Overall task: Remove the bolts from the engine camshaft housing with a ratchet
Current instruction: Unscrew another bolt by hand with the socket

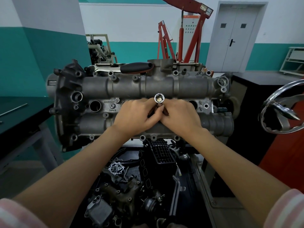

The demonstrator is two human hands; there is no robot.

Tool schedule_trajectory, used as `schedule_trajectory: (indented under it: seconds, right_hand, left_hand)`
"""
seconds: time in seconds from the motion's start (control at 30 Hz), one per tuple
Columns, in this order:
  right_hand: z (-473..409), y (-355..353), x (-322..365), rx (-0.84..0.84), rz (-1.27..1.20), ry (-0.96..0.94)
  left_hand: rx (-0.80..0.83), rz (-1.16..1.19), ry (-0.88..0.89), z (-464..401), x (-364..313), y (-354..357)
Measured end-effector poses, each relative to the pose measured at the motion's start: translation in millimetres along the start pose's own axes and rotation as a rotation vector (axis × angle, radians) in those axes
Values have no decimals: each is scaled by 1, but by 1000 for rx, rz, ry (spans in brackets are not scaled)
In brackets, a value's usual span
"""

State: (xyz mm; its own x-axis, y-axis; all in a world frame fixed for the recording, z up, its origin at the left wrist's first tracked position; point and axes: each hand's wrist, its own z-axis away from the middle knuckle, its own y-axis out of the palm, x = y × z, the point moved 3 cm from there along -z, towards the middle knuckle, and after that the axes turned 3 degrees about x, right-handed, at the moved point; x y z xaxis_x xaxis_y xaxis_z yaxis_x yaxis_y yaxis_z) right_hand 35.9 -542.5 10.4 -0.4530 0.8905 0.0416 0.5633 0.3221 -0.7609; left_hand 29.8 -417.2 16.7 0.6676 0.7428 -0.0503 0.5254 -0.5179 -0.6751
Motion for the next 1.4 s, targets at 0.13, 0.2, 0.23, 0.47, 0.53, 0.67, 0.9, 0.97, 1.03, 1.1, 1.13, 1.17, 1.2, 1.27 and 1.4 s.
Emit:
schedule_trajectory:
  seconds: [0.13, 0.2, 0.23, 0.47, 0.53, 0.67, 0.9, 0.97, 1.03, 1.1, 1.13, 1.17, 1.2, 1.27, 1.4]
  right_hand:
    - [0, -1, 0, 2, -19, 7]
    - [0, -1, 0, 1, -24, 10]
    - [0, -1, 0, 0, -23, 15]
    - [0, -3, 1, 8, -25, 28]
    - [0, -3, 1, 7, -16, 27]
    - [0, -1, 1, 25, -33, 25]
    - [1, 0, 1, -2, 10, -10]
    - [2, -1, 2, -23, 23, -23]
    - [1, 0, 2, -24, 11, -11]
    - [0, 1, 0, 2, -14, 13]
    - [-1, 1, -1, 18, -26, 24]
    - [-2, 2, -1, 32, -37, 33]
    - [-3, 2, -2, 40, -49, 43]
    - [-3, 1, -2, 45, -62, 58]
    - [-2, 2, -2, 54, -34, 62]
  left_hand:
    - [8, 4, -6, 0, 0, 0]
    - [12, 8, -10, 0, 0, 0]
    - [12, 10, -13, 0, 0, 0]
    - [28, -6, -17, 0, 0, 0]
    - [32, -8, -15, -1, 0, 0]
    - [42, -6, -10, 0, 0, 0]
    - [69, -33, -24, -1, 1, 1]
    - [72, -28, -28, -1, 1, 1]
    - [82, -36, -30, -1, 0, 1]
    - [92, -52, -25, -1, 0, 1]
    - [94, -58, -23, -1, 0, 1]
    - [93, -61, -22, -1, 0, 1]
    - [91, -63, -22, -1, 0, 1]
    - [89, -63, -24, -1, 0, 1]
    - [82, -77, -28, -1, 0, 2]
